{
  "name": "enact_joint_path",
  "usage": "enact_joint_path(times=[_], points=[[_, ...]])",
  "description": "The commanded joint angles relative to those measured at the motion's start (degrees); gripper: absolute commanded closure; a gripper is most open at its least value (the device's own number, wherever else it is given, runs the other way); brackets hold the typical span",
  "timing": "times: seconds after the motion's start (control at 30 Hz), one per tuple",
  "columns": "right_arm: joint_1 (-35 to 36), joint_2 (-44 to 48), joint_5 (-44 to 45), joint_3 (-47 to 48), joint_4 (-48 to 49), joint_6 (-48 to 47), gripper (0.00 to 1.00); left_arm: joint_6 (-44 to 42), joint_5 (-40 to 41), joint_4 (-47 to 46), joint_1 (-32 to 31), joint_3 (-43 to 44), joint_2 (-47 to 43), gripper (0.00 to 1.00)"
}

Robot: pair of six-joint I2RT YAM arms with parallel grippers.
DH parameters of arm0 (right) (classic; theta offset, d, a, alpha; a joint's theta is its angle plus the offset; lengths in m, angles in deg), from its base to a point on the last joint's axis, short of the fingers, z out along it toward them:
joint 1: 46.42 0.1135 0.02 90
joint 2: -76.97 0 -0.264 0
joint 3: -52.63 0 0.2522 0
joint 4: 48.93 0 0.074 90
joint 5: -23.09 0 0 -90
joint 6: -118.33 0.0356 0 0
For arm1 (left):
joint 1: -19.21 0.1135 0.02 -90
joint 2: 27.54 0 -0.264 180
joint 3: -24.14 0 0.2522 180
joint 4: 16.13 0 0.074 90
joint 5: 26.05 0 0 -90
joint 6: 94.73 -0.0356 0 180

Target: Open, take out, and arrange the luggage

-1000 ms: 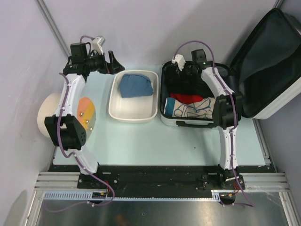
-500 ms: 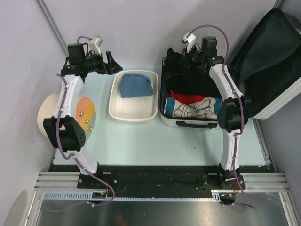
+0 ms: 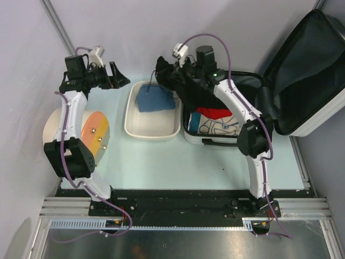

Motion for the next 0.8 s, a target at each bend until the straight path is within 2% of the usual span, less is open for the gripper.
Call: enact_joint_path(times=[0.0, 0.07, 0.1, 0.17, 0.2, 0.27, 0.43, 0.53, 0.77], points=[[5.12, 5.43, 2.62, 1.55, 6.35, -3.07, 1.0, -1.0, -2.56, -1.37, 1.28, -2.02, -5.12, 0.0], [8.27, 4.72, 5.16, 0.41, 4.76, -4.91, 1.0, -1.18, -2.83, -1.45, 2.07, -2.63, -5.91, 0.0], [9.17, 4.63, 6.05, -3.16, 4.93, -5.87, 1.0, -1.09, -2.92, -1.63, 2.42, -3.16, -6.18, 0.0], [12.41, 5.24, 9.46, -9.31, 9.12, -7.81, 1.0, -1.18, -3.18, -1.72, 2.95, -3.78, -6.88, 0.0], [13.47, 5.16, 10.44, -15.09, 15.15, -8.43, 1.0, -1.26, -3.27, -1.98, 3.04, -4.48, -7.14, 0.0], [15.67, 4.03, 12.55, -18.13, 19.75, -11.23, 1.0, -1.18, -3.44, -1.98, 3.39, -5.18, -7.58, 0.0], [21.12, -3.01, 13.09, -18.31, 25.14, -8.78, 1.0, -1.61, -3.71, -2.16, 4.36, -7.03, -8.99, 0.0], [21.75, -5.38, 9.51, -18.67, 28.92, -7.47, 1.0, -1.79, -3.62, -2.16, 4.89, -8.08, -10.04, 0.0], [22.71, -12.59, 9.22, -15.42, 26.73, -9.39, 1.0, -2.05, -3.62, -2.24, 5.59, -9.93, -11.45, 0.0]])
